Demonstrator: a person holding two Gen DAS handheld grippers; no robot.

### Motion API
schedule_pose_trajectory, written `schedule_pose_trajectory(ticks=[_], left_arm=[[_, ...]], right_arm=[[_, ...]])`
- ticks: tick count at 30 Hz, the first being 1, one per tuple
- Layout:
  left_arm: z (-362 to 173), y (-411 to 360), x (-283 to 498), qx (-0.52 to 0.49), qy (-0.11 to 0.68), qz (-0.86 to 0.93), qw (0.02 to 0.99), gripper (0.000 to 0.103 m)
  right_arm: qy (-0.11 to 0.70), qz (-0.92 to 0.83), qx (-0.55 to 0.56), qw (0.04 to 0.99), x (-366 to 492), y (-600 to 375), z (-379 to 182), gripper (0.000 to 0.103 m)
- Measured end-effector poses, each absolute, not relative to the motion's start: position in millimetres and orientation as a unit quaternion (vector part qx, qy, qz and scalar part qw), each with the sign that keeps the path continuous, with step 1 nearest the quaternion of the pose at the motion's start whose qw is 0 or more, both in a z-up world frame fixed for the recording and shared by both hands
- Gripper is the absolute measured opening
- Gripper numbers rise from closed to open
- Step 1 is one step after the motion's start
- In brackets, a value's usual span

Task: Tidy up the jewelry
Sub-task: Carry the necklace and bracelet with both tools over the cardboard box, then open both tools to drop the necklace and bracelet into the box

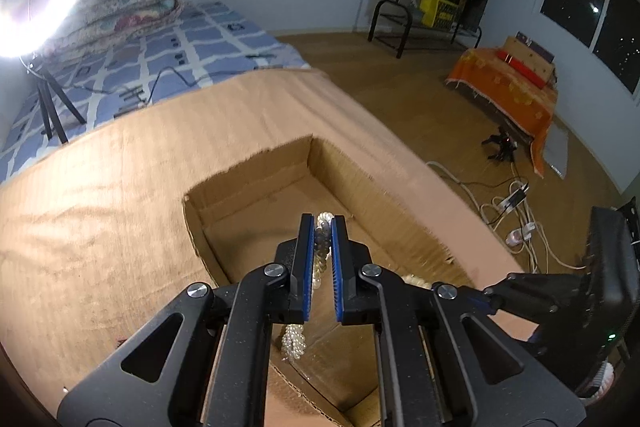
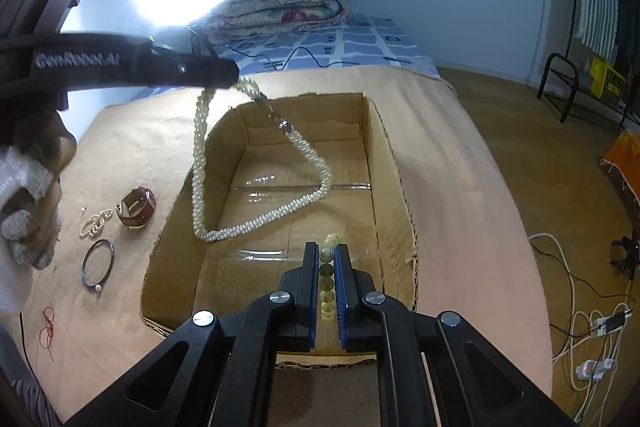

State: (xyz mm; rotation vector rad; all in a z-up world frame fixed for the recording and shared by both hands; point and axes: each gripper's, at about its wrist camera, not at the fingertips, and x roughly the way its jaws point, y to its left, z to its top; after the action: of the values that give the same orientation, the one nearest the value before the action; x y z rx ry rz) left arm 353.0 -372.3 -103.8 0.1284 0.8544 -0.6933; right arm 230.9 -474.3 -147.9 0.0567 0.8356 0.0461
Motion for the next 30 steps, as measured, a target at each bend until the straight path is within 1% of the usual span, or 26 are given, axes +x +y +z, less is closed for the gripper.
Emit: schedule_pose_trajectory(ticks=[4, 5, 6, 7, 10, 11, 13, 14, 15, 16, 18, 20, 22, 24, 26, 30], left_arm=[[-119, -374, 355, 0.063, 0.423, -0.322, 0.844, 0.006], [-121, -374, 355, 0.062, 0.426, -0.322, 0.843, 0.006], [-124, -375, 356, 0.062, 0.429, -0.32, 0.842, 0.006], [-126, -375, 356, 0.062, 0.432, -0.32, 0.841, 0.006], [-129, -377, 356, 0.064, 0.436, -0.32, 0.838, 0.006], [-128, -377, 355, 0.064, 0.436, -0.322, 0.838, 0.006], [-127, -378, 353, 0.066, 0.435, -0.324, 0.837, 0.007], [-126, -378, 353, 0.067, 0.436, -0.324, 0.837, 0.01], [-126, -378, 353, 0.065, 0.436, -0.324, 0.837, 0.022], [-125, -377, 352, 0.062, 0.434, -0.326, 0.838, 0.038], [-120, -375, 350, 0.057, 0.427, -0.327, 0.842, 0.05], [-116, -374, 350, 0.054, 0.426, -0.324, 0.843, 0.05], [-111, -371, 349, 0.049, 0.428, -0.324, 0.842, 0.05], [-103, -367, 345, 0.047, 0.423, -0.325, 0.845, 0.05], [-94, -362, 340, 0.052, 0.415, -0.325, 0.848, 0.051], [-75, -347, 330, 0.057, 0.399, -0.321, 0.857, 0.051]], right_arm=[[0.412, 0.025, 0.036, 0.91, 231, -476, -154, 0.006], [0.412, 0.026, 0.038, 0.91, 230, -476, -154, 0.008], [0.413, 0.025, 0.037, 0.91, 230, -476, -155, 0.014], [0.413, 0.025, 0.037, 0.91, 230, -476, -156, 0.017], [0.414, 0.023, 0.031, 0.909, 229, -475, -156, 0.023], [0.414, 0.022, 0.029, 0.91, 228, -475, -156, 0.027], [0.41, 0.021, 0.027, 0.911, 227, -474, -154, 0.03], [0.41, 0.02, 0.027, 0.912, 226, -474, -153, 0.032], [0.409, 0.018, 0.027, 0.912, 225, -474, -152, 0.035], [0.406, 0.017, 0.027, 0.913, 223, -474, -150, 0.039], [0.401, 0.013, 0.026, 0.916, 219, -474, -146, 0.051], [0.395, 0.014, 0.025, 0.918, 214, -474, -141, 0.056], [0.389, 0.013, 0.024, 0.921, 207, -474, -136, 0.057], [0.385, 0.01, 0.023, 0.923, 201, -474, -131, 0.064], [0.379, 0.006, 0.022, 0.925, 195, -475, -126, 0.068], [0.37, 0.003, 0.027, 0.929, 184, -474, -117, 0.069]])
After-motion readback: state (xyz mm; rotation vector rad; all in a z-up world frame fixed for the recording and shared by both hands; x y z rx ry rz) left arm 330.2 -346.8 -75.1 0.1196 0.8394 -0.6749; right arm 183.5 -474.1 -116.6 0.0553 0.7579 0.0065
